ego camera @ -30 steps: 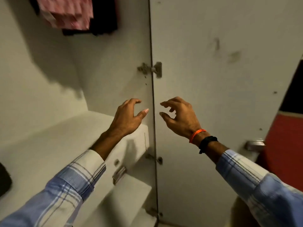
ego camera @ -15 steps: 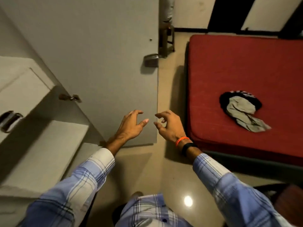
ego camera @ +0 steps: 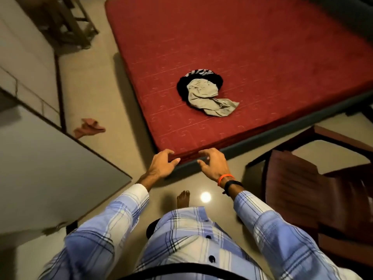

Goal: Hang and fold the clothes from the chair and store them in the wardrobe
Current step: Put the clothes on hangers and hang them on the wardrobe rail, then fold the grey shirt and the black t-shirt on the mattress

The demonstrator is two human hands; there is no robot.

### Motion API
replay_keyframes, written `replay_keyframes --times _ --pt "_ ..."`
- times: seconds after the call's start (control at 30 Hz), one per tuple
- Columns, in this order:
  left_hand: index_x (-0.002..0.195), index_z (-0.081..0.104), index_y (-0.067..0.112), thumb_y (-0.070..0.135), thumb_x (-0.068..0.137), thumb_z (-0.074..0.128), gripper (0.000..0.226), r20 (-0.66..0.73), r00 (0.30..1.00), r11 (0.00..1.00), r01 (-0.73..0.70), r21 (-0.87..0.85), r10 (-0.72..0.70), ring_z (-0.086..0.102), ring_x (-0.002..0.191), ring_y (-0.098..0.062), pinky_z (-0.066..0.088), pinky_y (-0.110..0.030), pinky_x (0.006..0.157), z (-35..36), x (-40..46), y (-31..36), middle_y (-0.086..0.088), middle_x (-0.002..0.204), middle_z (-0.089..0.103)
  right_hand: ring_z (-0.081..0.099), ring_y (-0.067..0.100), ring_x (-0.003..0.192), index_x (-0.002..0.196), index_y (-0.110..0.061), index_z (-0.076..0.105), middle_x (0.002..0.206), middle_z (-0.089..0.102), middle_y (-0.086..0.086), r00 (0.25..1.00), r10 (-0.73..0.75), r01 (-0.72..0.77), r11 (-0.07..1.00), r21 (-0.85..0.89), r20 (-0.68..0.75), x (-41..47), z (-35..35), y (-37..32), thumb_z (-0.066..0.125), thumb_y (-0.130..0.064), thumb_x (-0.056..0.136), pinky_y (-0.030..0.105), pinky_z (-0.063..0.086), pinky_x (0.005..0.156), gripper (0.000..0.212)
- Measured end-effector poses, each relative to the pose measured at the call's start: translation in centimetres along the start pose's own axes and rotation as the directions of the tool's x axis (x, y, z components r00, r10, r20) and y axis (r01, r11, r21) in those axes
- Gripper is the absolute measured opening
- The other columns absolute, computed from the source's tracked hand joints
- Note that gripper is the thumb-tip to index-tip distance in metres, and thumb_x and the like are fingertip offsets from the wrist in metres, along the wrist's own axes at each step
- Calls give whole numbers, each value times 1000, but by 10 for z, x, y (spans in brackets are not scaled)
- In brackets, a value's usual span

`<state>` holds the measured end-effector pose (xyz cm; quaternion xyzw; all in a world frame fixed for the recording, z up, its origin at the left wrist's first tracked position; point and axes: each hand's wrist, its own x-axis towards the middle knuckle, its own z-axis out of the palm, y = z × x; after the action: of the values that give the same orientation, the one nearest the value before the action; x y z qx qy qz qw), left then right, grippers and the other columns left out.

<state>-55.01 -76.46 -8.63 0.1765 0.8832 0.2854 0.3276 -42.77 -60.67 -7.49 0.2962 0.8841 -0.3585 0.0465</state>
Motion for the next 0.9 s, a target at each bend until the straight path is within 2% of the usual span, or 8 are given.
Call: replay_keyframes --times 0.13,0.3,0.63,0.77,0.9 --pt "129 57 11 35 90 67 47 62 997 999 -41 -4 41 59 116 -22 47 -31 98 -2 61 41 -9 129 62 59 23 109 124 -16 63 124 59 6 992 113 -112 993 34 -48 42 -26 19 67 -27 88 35 49 97 38" --pt "128 57 10 33 91 66 44 106 991 997 -82 9 81 60 115 -21 41 -21 91 -4 120 83 -8 129 62 59 23 109 126 -13 63 121 60 7 981 175 -170 983 64 -82 93 -49 35 68 -25 88 30 46 96 40" --pt "126 59 10 33 92 66 42 74 997 1000 16 2 -17 60 112 -18 38 -18 89 12 210 138 -5 125 64 60 22 106 123 -13 64 119 62 5 988 153 -152 986 72 -9 210 -92 81 69 -24 86 31 47 98 39" --pt "124 60 9 33 92 66 40 -11 993 992 117 -47 -118 61 111 -20 42 -23 92 18 231 161 -7 124 65 61 21 103 122 -12 64 117 63 5 991 115 -119 991 56 71 255 -119 96 70 -22 86 30 47 96 38" --pt "124 61 9 31 92 65 39 -77 978 978 189 -94 -196 61 110 -23 49 -35 97 26 245 181 -9 123 65 63 22 99 114 -14 68 107 67 5 987 51 -58 998 37 152 295 -142 113 71 -21 82 30 48 93 33"
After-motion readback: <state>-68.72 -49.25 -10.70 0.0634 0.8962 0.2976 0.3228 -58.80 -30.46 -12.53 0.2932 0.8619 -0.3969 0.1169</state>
